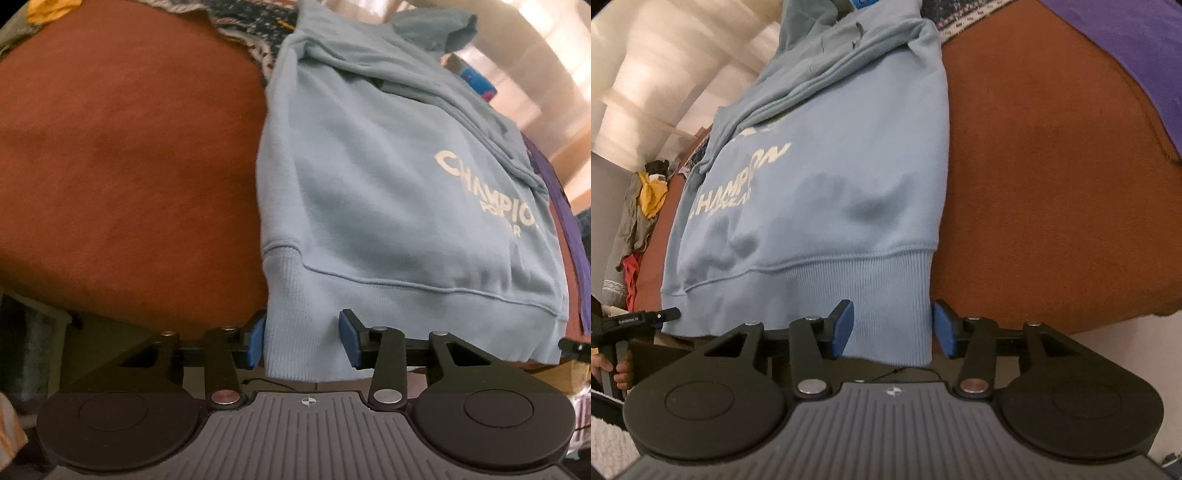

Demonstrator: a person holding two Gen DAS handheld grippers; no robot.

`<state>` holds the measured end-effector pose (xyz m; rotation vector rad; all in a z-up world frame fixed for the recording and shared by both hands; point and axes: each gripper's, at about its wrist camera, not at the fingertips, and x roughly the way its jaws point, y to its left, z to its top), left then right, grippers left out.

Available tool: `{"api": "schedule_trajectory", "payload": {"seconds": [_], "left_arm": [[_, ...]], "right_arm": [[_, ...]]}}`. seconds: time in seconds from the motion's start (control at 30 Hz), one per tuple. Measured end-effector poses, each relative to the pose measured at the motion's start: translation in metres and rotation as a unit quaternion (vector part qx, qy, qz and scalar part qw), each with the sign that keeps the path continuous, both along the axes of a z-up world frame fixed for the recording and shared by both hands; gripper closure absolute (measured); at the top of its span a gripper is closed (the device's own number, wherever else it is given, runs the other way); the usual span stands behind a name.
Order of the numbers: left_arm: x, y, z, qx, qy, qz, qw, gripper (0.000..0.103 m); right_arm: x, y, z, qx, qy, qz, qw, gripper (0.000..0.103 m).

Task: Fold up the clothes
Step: 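Grasp the ribbed hem with the right gripper while the left gripper grasps it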

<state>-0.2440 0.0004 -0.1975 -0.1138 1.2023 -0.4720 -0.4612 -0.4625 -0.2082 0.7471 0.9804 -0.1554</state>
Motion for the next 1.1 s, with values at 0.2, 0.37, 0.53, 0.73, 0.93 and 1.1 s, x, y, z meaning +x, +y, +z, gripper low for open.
{"api": "schedule_trajectory", "payload": {"seconds": [0.2, 0.37, 0.53, 0.73, 0.93, 1.1], "left_arm": [[0.000, -0.011, 0.002, 0.013, -0.010, 0.002, 0.9999, 0.040], [-0.001, -0.012, 0.007, 0.029, -0.019, 0.003, 0.9994, 0.092], [0.000, 0.001, 0.027, -0.014, -0.013, 0.019, 0.9996, 0.099], [0.005, 0.004, 0.056, -0.057, -0.019, 0.049, 0.9970, 0.099], [0.017, -0.001, 0.092, -0.106, -0.045, 0.094, 0.9888, 0.099], [0.039, -0.009, 0.126, -0.153, -0.078, 0.129, 0.9767, 0.099]], "right_arm": [[0.000, 0.000, -0.003, 0.007, -0.001, -0.006, 1.000, 0.052], [-0.003, -0.006, -0.005, 0.028, 0.001, -0.023, 0.999, 0.097], [-0.014, -0.013, 0.006, 0.061, -0.026, -0.031, 0.997, 0.098], [-0.016, -0.031, 0.028, 0.091, -0.062, -0.028, 0.994, 0.098], [-0.004, -0.055, 0.066, 0.116, -0.143, -0.043, 0.982, 0.098], [0.034, -0.080, 0.093, 0.151, -0.204, -0.058, 0.965, 0.098]]}}
